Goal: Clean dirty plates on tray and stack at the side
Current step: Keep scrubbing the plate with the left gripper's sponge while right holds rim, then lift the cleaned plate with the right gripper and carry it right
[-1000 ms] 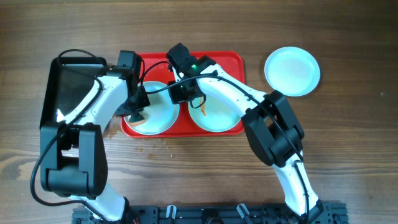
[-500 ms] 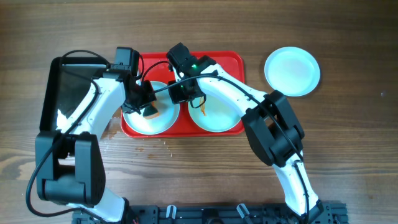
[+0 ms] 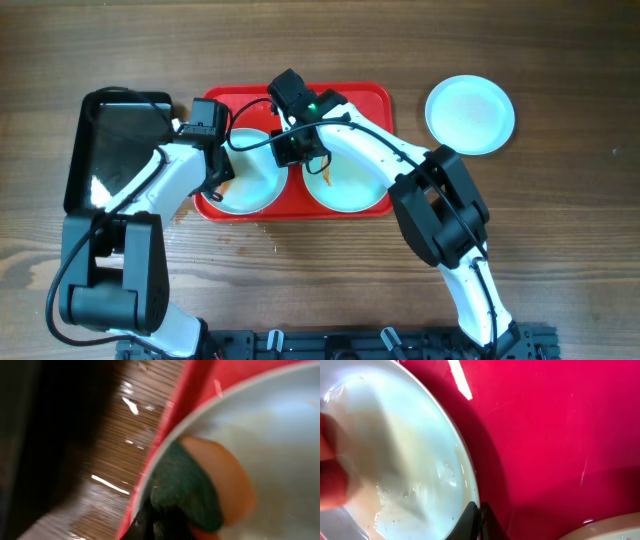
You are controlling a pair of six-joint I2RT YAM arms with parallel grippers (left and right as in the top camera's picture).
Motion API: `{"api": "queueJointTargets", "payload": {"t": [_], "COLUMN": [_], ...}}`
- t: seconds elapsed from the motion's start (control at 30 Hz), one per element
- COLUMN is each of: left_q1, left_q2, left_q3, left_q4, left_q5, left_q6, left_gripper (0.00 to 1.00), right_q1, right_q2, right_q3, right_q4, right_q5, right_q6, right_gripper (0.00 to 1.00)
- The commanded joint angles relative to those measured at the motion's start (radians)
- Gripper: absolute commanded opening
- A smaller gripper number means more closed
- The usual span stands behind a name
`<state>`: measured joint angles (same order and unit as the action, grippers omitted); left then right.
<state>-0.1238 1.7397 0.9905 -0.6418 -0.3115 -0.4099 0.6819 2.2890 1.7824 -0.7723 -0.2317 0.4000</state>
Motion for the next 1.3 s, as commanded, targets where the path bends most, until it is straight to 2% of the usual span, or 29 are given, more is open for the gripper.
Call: {"api": "queueJointTargets", "payload": {"t": [0.0, 0.1, 0.27, 0.5, 0.6, 0.8, 0.93, 1.13, 1.27], "left_q1": [0.008, -0.010, -0.063, -0.063, -0.062, -0.061, -0.061, -0.061, -0.061], "left_q2": [0.008, -0.007, -0.023, 0.165, 0.205, 0.205, 0.200, 0.103, -0.029], "left_q3": [0.074, 0.177, 0.207, 0.204, 0.204, 0.205, 0.208, 0.309, 0.325], "left_q4": [-0.033, -0.086, -0.046, -0.019, -0.016, -0.167, -0.210, -0.289, -0.291], "left_q5": [-0.203, -0.170, 0.113, 0.372, 0.337, -0.164, -0.357, -0.351, -0.126], "left_q6": [-0.026, -0.043, -0.043, -0.043, -0.040, -0.040, -0.044, -0.078, -0.077], "left_gripper": [0.04, 0.04, 0.04, 0.04, 0.04, 0.04, 0.04, 0.04, 0.04], "right_q1": [-0.008, -0.008, -0.008, -0.008, -0.009, -0.009, -0.009, -0.009, -0.009], "right_q2": [0.019, 0.019, 0.019, 0.019, 0.019, 0.019, 0.019, 0.019, 0.019], "right_q3": [-0.006, -0.006, -0.006, -0.006, -0.006, -0.006, -0.006, -0.006, 0.007], "right_q4": [-0.006, -0.006, -0.003, -0.004, -0.008, -0.017, -0.018, -0.020, -0.010], "right_q5": [0.027, 0.026, 0.026, 0.026, 0.026, 0.031, 0.031, 0.039, 0.053], "right_q6": [0.006, 0.007, 0.007, 0.007, 0.007, 0.003, 0.004, 0.020, 0.023], "right_gripper": [0.04, 0.04, 0.04, 0.04, 0.04, 0.04, 0.04, 0.04, 0.04]}}
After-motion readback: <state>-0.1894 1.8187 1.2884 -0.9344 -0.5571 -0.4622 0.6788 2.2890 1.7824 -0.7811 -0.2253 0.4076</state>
